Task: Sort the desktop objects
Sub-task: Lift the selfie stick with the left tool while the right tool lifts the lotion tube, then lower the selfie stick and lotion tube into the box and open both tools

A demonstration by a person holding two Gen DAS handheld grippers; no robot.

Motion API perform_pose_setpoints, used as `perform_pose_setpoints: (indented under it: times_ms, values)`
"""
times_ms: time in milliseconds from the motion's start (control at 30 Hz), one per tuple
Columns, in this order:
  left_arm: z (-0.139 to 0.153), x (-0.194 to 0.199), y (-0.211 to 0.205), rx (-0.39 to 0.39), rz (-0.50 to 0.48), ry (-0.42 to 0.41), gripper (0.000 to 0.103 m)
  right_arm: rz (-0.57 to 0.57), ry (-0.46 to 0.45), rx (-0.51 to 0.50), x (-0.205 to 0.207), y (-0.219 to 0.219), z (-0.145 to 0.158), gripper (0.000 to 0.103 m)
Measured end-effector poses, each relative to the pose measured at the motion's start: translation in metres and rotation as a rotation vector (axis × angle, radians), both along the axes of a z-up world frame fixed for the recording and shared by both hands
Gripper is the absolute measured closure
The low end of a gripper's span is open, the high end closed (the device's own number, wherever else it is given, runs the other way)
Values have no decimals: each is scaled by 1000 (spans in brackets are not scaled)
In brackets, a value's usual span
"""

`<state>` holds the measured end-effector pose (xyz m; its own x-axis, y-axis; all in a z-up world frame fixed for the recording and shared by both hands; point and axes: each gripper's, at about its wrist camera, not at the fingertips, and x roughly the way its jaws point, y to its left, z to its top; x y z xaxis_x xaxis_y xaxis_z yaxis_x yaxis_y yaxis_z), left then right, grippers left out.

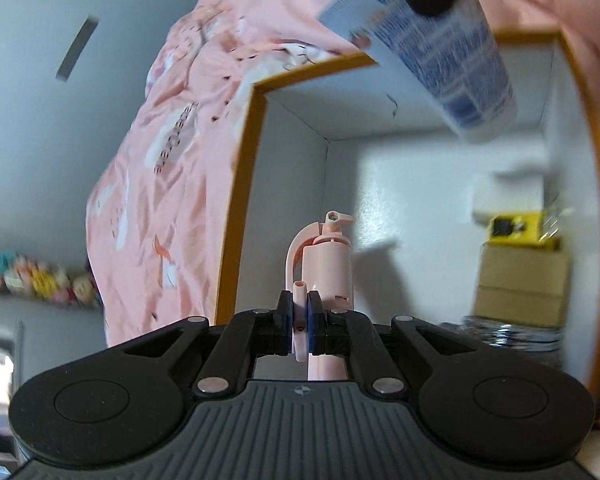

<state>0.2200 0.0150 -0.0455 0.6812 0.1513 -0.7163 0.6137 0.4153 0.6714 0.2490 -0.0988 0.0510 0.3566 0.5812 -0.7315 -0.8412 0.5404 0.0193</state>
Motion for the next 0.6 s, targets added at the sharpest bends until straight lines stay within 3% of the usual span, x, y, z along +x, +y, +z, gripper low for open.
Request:
perform_pose_setpoints:
  times_ms: [100,333,600]
  values:
    - [-13,7,2,18,-36,12,96,3,14,-12,3,2,-7,97]
    - [-47,6,9,160,-151,-17,94,18,7,-72,4,6,-18,96]
    - [-69,10,31,166,-71,37,88,-8,16,-126,7,8,-22,96]
